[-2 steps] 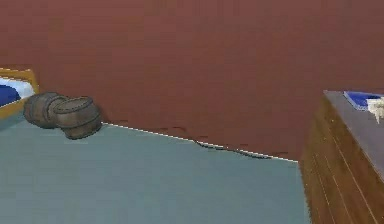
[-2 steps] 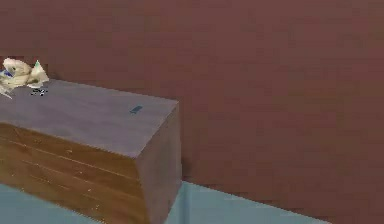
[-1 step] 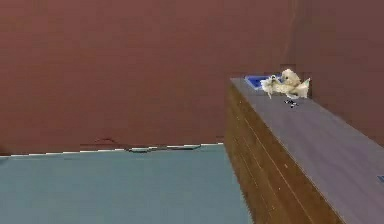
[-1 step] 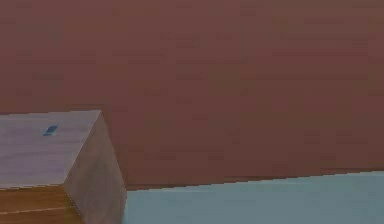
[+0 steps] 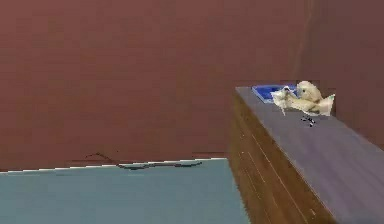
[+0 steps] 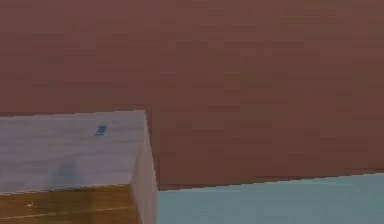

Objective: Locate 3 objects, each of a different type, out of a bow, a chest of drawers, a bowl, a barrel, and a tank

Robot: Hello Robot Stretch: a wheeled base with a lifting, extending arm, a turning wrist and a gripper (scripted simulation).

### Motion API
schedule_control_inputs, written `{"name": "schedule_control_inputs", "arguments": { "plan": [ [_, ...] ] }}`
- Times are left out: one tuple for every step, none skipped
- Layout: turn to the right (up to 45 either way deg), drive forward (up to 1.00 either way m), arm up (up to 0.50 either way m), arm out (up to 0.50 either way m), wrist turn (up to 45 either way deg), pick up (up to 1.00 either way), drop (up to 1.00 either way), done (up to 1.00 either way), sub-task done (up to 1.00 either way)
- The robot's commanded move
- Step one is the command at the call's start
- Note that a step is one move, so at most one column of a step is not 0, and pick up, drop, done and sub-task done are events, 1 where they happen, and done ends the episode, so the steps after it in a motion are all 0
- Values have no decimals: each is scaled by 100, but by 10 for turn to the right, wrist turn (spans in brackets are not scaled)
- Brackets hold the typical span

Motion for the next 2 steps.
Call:
{"name": "schedule_control_inputs", "arguments": {
  "plan": [
    [-450,0,0,0,0,0,0,0,0],
    [-390,0,0,0,0,0,0,0,0]
  ]
}}
